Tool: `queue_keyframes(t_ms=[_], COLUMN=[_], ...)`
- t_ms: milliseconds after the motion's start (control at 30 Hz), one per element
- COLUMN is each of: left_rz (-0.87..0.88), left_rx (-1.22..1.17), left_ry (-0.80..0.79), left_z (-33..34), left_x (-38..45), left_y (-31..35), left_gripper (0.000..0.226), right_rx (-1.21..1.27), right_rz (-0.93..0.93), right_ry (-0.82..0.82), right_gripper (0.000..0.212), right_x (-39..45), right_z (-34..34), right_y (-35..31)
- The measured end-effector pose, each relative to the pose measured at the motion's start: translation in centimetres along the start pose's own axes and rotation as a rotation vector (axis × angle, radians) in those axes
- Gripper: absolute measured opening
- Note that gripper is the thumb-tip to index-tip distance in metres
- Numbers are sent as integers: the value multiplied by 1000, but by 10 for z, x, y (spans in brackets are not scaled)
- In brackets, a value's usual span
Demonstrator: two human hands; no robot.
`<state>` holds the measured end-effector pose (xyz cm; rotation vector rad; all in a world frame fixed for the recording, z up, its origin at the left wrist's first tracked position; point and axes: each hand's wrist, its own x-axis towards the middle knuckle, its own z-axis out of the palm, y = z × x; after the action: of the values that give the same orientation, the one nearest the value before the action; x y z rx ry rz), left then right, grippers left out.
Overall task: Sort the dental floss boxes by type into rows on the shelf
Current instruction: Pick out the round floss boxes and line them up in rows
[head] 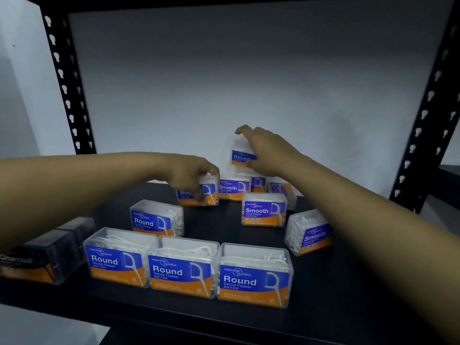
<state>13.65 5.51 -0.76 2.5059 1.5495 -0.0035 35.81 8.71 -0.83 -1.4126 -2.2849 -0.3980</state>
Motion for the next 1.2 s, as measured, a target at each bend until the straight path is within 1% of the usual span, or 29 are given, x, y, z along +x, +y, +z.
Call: queue_keyframes(t_ms=[67, 167, 267, 300, 433, 567, 700, 900, 1067, 1200], left_rz=[18, 22, 43, 47, 67, 127, 178, 183, 194, 221], left_rx=[-37, -91, -152, -168, -241, -331, -321, -209, -140, -120], left_ry=[63, 134, 171, 174, 179, 176, 153, 95, 31, -34], left_z=[-17, -38, -46, -47, -44, -37, -24, -8, 4, 12], left_x=[-6, -17, -29, -32, -46, -60, -64, -58, -53, -52], left_y=[-1, -2, -2, -1, 7, 19, 29, 34, 36, 40], left_gripper=[41, 42, 43, 43, 36, 31, 30, 32, 36, 38], right_rx=[46, 126, 188, 188, 171, 275, 287, 238, 158, 147], right_rz=[16, -9, -7, -4, -27, -63, -65, -75, -71, -84], right_ry=[39, 63, 62, 59, 21, -80, -168, -330, -400, -437], right_gripper=[81, 76, 79, 76, 53, 41, 42, 32, 31, 36], right_x=[-1, -7, -21, -25, -42, -62, -79, -91, -93, -98], right_z=[-12, -32, -49, -53, -68, -83, -90, -86, -81, -70], right_y=[3, 3, -5, -8, -21, -32, -37, -41, -49, -53])
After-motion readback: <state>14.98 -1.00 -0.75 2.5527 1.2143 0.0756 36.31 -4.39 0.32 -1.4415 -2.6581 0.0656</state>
